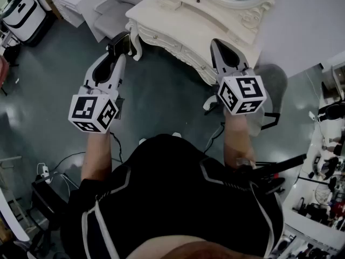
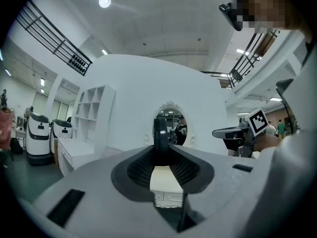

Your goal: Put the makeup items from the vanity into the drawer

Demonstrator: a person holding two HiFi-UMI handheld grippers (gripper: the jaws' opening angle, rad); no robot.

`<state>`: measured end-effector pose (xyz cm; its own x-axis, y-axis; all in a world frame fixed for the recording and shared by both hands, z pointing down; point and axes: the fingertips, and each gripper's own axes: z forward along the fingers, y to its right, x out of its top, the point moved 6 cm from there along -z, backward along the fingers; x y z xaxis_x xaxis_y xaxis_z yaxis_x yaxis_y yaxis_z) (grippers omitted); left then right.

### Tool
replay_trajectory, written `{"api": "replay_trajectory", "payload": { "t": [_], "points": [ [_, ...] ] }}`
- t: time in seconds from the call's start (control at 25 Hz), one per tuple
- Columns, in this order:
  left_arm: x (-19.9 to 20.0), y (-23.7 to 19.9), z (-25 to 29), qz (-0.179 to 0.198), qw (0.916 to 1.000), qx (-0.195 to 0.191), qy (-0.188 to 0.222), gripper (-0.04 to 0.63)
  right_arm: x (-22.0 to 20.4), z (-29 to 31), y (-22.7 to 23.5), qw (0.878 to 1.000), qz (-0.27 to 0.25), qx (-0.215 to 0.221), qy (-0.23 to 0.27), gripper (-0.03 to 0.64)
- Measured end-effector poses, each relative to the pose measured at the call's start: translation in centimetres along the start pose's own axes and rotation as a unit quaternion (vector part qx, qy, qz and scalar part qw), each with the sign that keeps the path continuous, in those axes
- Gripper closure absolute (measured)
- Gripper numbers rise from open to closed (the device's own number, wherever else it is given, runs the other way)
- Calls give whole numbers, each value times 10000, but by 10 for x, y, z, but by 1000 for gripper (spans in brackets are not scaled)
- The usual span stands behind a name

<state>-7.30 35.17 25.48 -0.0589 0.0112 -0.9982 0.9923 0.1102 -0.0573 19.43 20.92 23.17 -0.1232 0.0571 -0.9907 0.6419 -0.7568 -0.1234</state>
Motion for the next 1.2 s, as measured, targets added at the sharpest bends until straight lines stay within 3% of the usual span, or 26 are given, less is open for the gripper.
{"api": "replay_trajectory", "payload": {
  "t": [0.64,1.2],
  "points": [
    [5,-4,0,-4,10000,-54,14,503,6,1,-1,9999,51,-40,145,611],
    [-1,-49,-24,-70,9993,-355,112,503,7,12,-54,9996,-66,-259,50,611]
  ]
}}
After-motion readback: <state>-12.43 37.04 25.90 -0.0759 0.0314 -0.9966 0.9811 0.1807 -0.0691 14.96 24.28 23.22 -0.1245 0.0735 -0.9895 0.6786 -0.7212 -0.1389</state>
